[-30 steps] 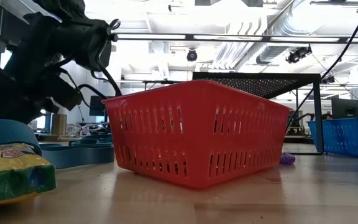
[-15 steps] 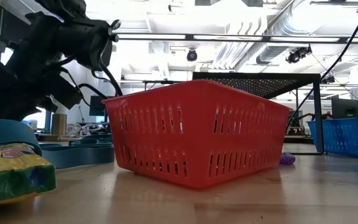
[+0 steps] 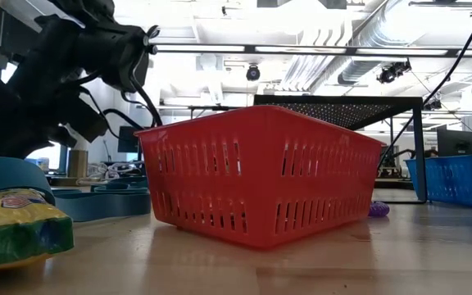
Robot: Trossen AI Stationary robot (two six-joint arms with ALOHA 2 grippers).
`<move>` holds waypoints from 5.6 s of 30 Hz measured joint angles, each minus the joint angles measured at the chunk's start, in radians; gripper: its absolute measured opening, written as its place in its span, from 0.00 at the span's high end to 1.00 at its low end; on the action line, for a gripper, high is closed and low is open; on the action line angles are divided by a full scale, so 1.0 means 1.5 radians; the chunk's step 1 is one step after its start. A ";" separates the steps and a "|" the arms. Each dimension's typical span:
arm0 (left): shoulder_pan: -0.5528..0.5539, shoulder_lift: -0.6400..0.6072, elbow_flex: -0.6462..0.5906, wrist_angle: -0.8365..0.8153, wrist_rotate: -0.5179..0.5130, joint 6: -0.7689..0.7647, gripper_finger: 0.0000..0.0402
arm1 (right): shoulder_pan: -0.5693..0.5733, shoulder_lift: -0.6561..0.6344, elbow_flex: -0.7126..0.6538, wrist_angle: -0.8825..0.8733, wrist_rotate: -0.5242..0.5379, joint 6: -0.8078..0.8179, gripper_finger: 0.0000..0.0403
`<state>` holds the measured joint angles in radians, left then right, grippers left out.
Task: Pick & Place Office Desk Supplies
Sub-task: Put the big crayon box into the black basket
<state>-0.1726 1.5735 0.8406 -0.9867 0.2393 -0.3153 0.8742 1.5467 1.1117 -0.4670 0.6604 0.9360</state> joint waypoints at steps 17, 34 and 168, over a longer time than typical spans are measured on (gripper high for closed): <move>0.025 -0.078 0.026 -0.035 0.087 0.005 1.00 | -0.038 0.000 0.000 0.011 -0.003 0.000 0.56; 0.090 -0.102 0.187 0.100 0.221 -0.074 1.00 | -0.186 0.008 0.001 0.144 -0.040 0.159 0.56; 0.042 -0.129 0.187 0.466 0.085 -0.009 0.79 | -0.231 -0.078 0.000 -0.483 -0.861 0.287 0.97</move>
<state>-0.1090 1.3804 1.1213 -0.2874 0.3672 -0.3290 0.5282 1.4300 1.1114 -1.1909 -0.6306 1.3665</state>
